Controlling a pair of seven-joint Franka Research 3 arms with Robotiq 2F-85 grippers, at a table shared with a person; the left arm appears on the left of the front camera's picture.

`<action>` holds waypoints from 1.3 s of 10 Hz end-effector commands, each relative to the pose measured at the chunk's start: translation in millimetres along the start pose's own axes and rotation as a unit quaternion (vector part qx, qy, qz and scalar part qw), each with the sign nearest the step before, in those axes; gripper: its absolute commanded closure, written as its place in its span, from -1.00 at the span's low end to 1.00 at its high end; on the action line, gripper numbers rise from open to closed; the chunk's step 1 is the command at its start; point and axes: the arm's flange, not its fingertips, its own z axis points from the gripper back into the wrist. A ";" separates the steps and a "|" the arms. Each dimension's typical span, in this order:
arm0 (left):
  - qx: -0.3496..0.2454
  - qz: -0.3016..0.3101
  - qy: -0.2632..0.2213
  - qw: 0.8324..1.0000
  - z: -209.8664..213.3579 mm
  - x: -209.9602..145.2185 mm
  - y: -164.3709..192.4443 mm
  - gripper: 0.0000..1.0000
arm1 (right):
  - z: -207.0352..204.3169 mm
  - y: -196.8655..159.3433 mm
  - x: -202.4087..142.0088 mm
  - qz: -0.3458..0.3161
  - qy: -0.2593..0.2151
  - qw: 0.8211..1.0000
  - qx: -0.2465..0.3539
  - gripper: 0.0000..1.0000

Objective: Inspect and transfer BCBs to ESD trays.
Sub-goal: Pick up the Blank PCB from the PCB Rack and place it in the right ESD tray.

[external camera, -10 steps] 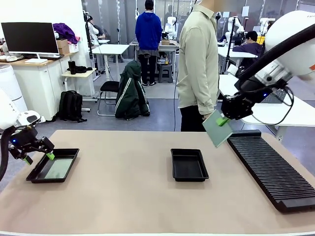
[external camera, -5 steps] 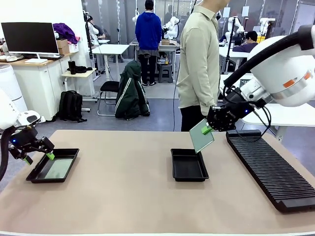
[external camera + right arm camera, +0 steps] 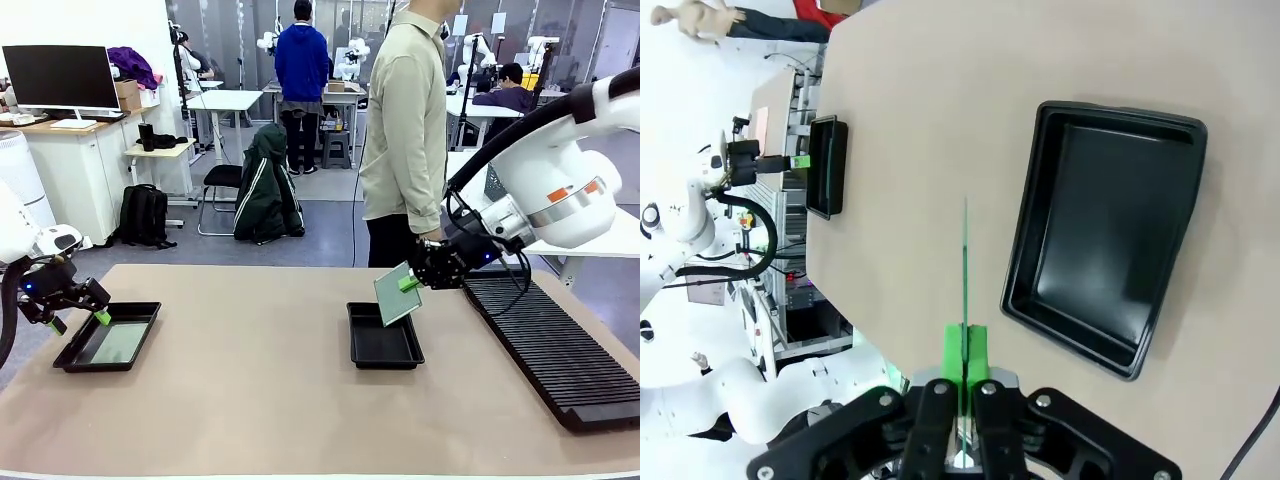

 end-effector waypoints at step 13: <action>0.000 0.001 -0.001 1.000 0.5 -1.1 1.0 -1.00 | -81.0 -76.8 37.2 -0.022 0.017 0.998 0.057 0.96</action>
